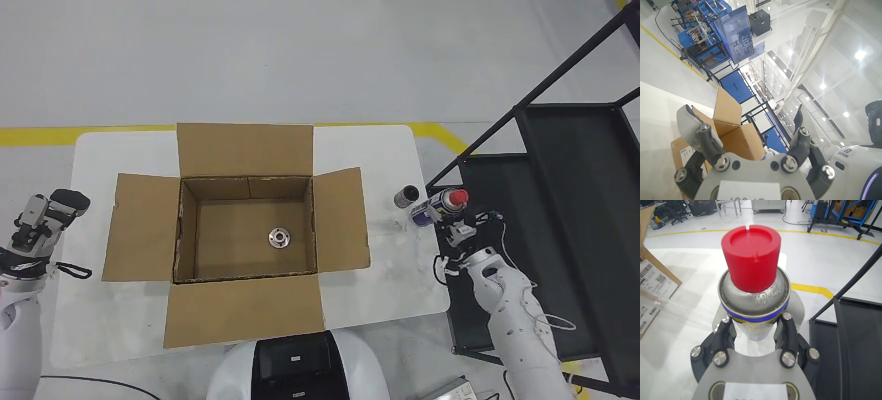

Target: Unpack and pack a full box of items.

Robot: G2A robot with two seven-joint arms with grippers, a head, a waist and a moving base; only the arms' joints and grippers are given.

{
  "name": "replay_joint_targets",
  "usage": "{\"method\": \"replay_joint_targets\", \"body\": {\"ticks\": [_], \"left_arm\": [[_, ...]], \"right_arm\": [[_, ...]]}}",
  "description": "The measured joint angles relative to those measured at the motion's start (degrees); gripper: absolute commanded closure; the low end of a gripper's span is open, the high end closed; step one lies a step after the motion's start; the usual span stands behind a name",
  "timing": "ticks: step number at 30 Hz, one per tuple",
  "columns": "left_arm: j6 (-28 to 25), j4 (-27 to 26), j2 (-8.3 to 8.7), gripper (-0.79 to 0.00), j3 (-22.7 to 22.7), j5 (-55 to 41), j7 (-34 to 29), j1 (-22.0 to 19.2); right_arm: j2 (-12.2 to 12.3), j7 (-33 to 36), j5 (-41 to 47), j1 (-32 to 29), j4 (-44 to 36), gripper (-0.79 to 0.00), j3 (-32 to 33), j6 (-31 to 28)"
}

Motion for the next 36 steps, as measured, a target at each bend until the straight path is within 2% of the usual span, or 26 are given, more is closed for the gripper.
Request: {"method": "replay_joint_targets", "body": {"ticks": [3,7,10,14,17,22,29,32,36], "left_arm": [[0.0,0.0,0.0,-0.785,0.0,0.0,0.0,0.0],[0.0,0.0,0.0,-0.785,0.0,0.0,0.0,0.0],[0.0,0.0,0.0,-0.785,0.0,0.0,0.0,0.0],[0.0,0.0,0.0,-0.785,0.0,0.0,0.0,0.0],[0.0,0.0,0.0,-0.785,0.0,0.0,0.0,0.0],[0.0,0.0,0.0,-0.785,0.0,0.0,0.0,0.0],[0.0,0.0,0.0,-0.785,0.0,0.0,0.0,0.0],[0.0,0.0,0.0,-0.785,0.0,0.0,0.0,0.0],[0.0,0.0,0.0,-0.785,0.0,0.0,0.0,0.0]], "right_arm": [[0.29,-2.86,1.32,-2.93,-6.25,0.0,2.26,0.01],[0.51,-3.83,5.24,-6.64,-16.49,0.0,4.34,-3.45],[0.61,-1.29,9.56,-8.65,-24.72,0.0,3.79,-8.95],[0.77,5.85,14.54,-9.43,-34.81,0.0,0.38,-15.59],[0.81,12.48,17.76,-8.38,-39.08,0.0,-3.95,-17.41],[0.69,23.85,22.56,-3.58,-39.31,0.0,-13.09,-18.57],[0.15,41.88,38.87,6.01,-33.74,0.0,-25.66,-12.88],[0.03,48.72,45.66,9.31,-32.92,0.0,-29.08,-10.42],[-0.12,53.49,47.74,12.16,-32.87,0.0,-31.99,-8.32]]}}
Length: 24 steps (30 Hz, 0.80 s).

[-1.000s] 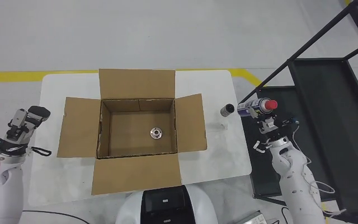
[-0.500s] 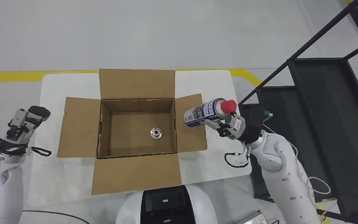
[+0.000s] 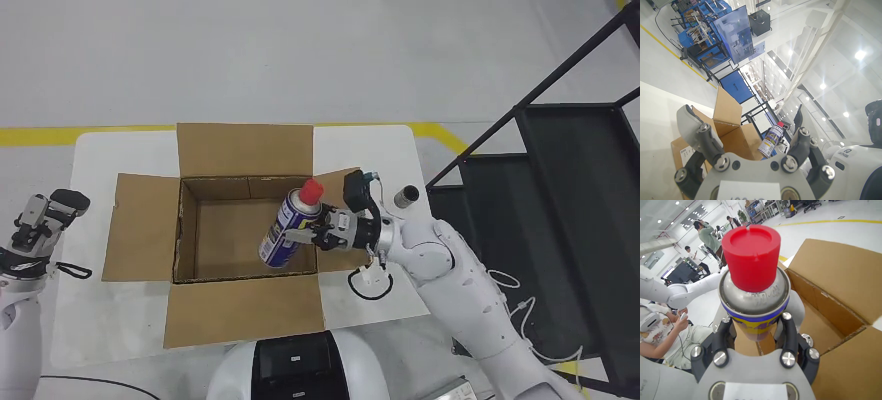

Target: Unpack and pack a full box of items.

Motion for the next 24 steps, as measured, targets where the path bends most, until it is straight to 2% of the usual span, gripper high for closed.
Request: {"method": "replay_joint_targets", "body": {"ticks": [18,21,24], "left_arm": [[0.0,0.0,0.0,-0.785,0.0,0.0,0.0,0.0],[0.0,0.0,0.0,-0.785,0.0,0.0,0.0,0.0],[0.0,0.0,0.0,-0.785,0.0,0.0,0.0,0.0]], "right_arm": [[-0.06,-0.28,-1.66,0.14,0.19,0.0,-0.38,0.52],[0.0,1.12,1.3,0.0,0.48,0.0,-0.92,3.5],[-0.09,7.38,6.69,2.37,-0.31,0.0,-2.44,8.84]]}}
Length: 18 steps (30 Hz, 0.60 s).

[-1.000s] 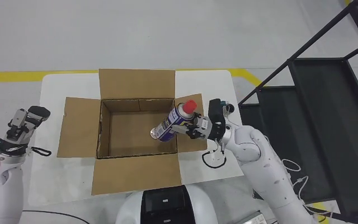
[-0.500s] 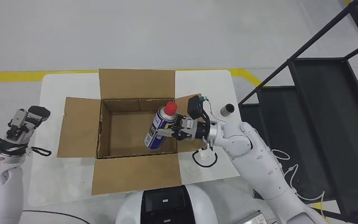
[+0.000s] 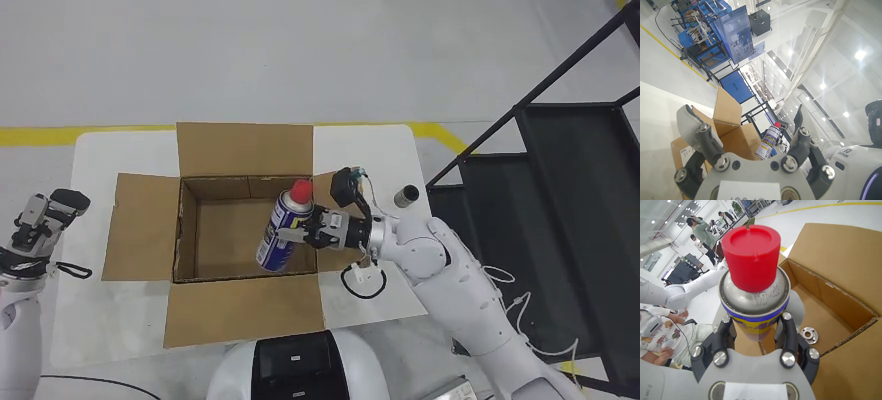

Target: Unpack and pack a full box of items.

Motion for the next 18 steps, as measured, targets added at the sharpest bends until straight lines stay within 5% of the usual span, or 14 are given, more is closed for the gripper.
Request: {"method": "replay_joint_targets", "body": {"ticks": [6,18], "left_arm": [[0.0,0.0,0.0,-0.785,0.0,0.0,0.0,0.0],[0.0,0.0,0.0,-0.785,0.0,0.0,0.0,0.0]], "right_arm": [[-1.66,9.37,6.16,10.54,4.87,0.0,-6.9,11.56],[-8.44,10.39,8.01,28.39,25.36,0.0,-24.22,24.85]]}}
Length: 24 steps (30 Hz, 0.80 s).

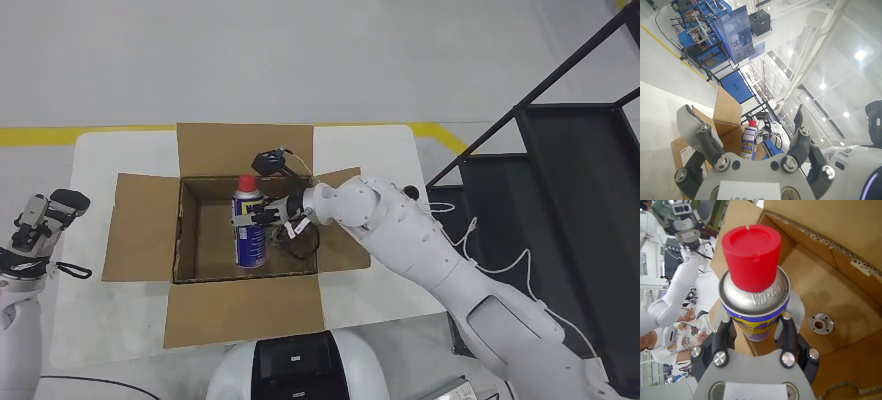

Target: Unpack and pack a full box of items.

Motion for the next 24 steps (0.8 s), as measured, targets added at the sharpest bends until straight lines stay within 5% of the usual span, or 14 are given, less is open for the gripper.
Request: {"method": "replay_joint_targets", "body": {"ticks": [13,15,17,24], "left_arm": [[0.0,0.0,0.0,-0.785,0.0,0.0,0.0,0.0],[0.0,0.0,0.0,-0.785,0.0,0.0,0.0,0.0],[0.0,0.0,0.0,-0.785,0.0,0.0,0.0,0.0],[0.0,0.0,0.0,-0.785,0.0,0.0,0.0,0.0]], "right_arm": [[-7.08,0.81,0.76,7.93,14.04,-0.018,-10.11,9.89],[-8.28,0.67,0.94,8.87,16.26,-0.292,-11.25,10.55],[-9.38,0.31,0.71,9.7,18.51,-0.785,-12.23,11.33],[-12.1,-1.87,1.32,11.28,24.19,-0.785,-13.11,11.12]]}}
